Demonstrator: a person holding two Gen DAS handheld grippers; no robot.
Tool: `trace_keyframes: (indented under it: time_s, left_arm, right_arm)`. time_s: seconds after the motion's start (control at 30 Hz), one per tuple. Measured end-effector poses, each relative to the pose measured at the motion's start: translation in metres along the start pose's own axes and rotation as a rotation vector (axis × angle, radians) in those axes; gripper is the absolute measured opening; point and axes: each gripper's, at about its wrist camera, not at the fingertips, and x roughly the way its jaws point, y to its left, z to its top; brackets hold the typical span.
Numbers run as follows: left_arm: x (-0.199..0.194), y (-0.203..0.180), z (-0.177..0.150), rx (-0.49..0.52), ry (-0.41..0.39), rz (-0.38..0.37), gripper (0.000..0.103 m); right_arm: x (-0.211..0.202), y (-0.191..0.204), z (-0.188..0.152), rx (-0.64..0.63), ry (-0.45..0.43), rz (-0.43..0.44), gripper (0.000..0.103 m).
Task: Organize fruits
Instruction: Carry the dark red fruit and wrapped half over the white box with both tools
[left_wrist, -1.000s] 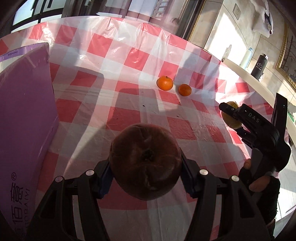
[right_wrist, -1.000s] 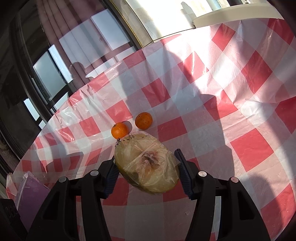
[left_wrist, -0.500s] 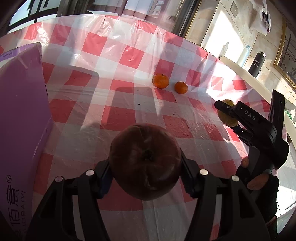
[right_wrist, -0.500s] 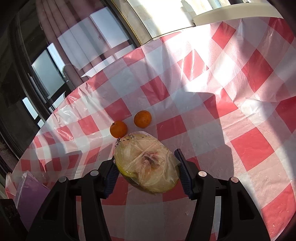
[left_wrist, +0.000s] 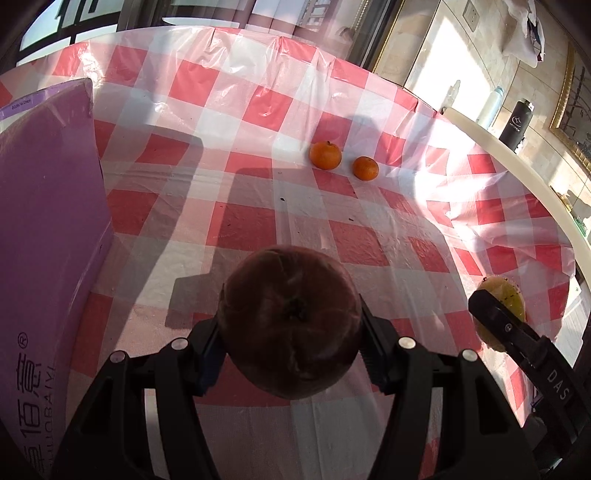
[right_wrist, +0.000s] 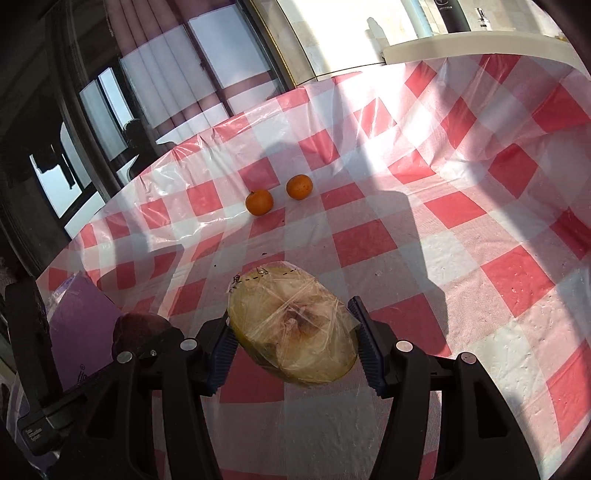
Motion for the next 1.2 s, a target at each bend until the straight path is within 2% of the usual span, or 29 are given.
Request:
trace_keyframes:
  time_s: [0.17,0.33,0.4,0.63,0.83,1.0,1.07,1.2]
  left_arm:
    - [-0.03,-0.009,-0.029,0.03,-0.014,0.012,0.062]
    - [-0.054,-0.016,-0.052,0.057,0.003,0.021,0.062]
    - [-0.066,-0.018,-0.056,0.066,-0.012,0.018,0.062]
    - [-0.129,-0.029,-0.042,0.12,-0.145,0.03,0.062]
    - [-0.185,-0.007,-0.026,0.076,-0.27,0.037,0.062]
    - [-0.225,0.027,-0.013,0.056,-0.335,0.151,0.062]
    - [-0.233,0.045,-0.008,0.059,-0.323,0.204,0.062]
    - [-0.24,0.087,-0.002,0.052,-0.289,0.359,0.062]
  right_arm:
    - [-0.034,0.001,-0.023,-0.009,-0.005,0.016,0.057]
    - [-0.044,0.001,-0.03,-0.013,0.006,0.009,0.057]
    - [-0.047,0.002,-0.031,-0.013,0.005,0.014,0.057]
    - [-0.06,0.017,-0.027,-0.026,-0.021,0.041,0.057]
    - [-0.076,0.062,-0.022,-0.11,-0.044,0.113,0.057]
    - [-0.086,0.119,-0.026,-0.225,-0.058,0.193,0.057]
    - [-0.089,0.142,-0.03,-0.264,-0.063,0.223,0.057]
    - [-0.087,0.189,-0.036,-0.359,-0.063,0.28,0.057]
